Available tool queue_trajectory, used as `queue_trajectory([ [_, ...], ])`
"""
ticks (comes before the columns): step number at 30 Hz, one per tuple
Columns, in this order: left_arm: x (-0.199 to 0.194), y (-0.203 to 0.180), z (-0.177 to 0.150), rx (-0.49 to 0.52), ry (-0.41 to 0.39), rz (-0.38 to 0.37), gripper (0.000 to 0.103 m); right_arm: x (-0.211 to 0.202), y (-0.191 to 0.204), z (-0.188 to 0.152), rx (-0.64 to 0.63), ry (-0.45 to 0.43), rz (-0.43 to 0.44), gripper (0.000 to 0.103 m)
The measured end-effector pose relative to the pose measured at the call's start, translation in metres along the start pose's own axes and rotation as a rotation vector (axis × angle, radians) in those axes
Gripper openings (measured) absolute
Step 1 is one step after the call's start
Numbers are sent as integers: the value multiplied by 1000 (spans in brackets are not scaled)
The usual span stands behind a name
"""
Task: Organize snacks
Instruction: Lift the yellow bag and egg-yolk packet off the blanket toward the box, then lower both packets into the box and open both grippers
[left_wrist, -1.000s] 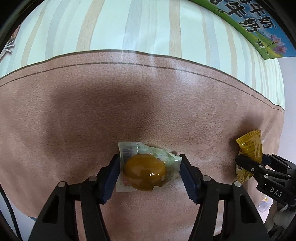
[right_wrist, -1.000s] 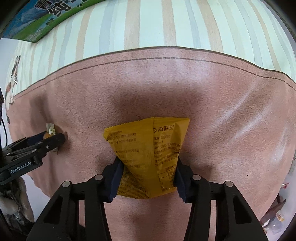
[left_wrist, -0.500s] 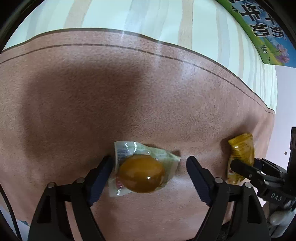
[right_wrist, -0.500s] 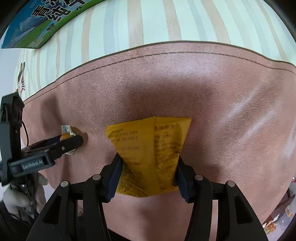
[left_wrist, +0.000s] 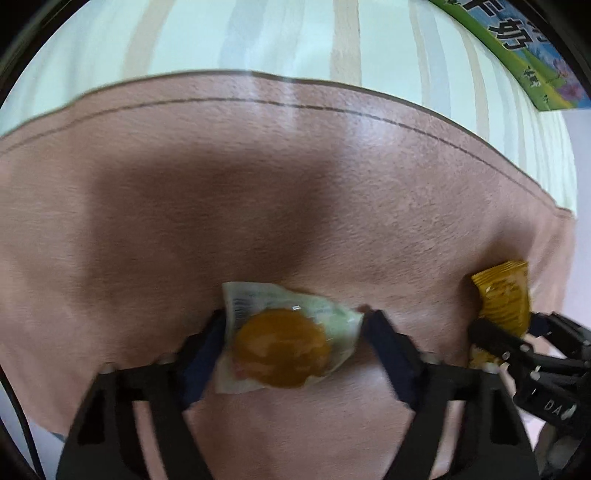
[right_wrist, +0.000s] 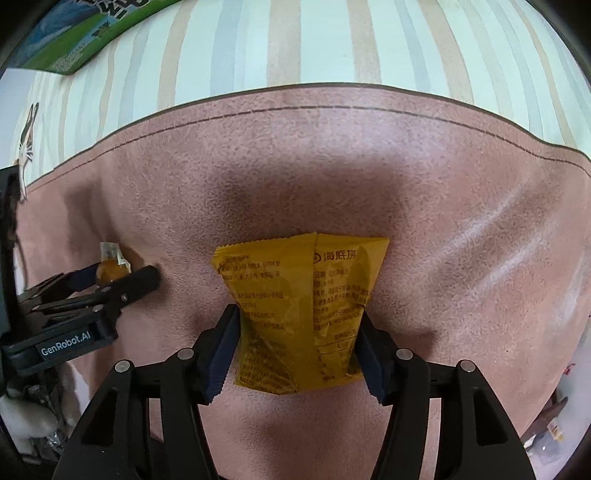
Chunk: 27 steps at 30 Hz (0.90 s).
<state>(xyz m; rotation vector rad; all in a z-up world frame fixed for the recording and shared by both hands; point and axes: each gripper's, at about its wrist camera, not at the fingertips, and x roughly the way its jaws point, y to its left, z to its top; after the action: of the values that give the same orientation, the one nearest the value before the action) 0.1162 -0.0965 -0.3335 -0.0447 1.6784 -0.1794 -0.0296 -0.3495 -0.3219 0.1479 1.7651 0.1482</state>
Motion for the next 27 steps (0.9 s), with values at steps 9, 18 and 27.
queue_trajectory([
  [9, -16, -13, -5, 28, -30, 15, 60, -10, 4, -13, -14, -57, -7, 48],
  [18, -38, -21, 1, 86, -60, -15, 60, -59, -8, -17, -32, -111, 51, 46],
  [27, -126, -48, 16, 130, -186, -107, 60, -163, -26, -11, -29, -259, 166, 46],
])
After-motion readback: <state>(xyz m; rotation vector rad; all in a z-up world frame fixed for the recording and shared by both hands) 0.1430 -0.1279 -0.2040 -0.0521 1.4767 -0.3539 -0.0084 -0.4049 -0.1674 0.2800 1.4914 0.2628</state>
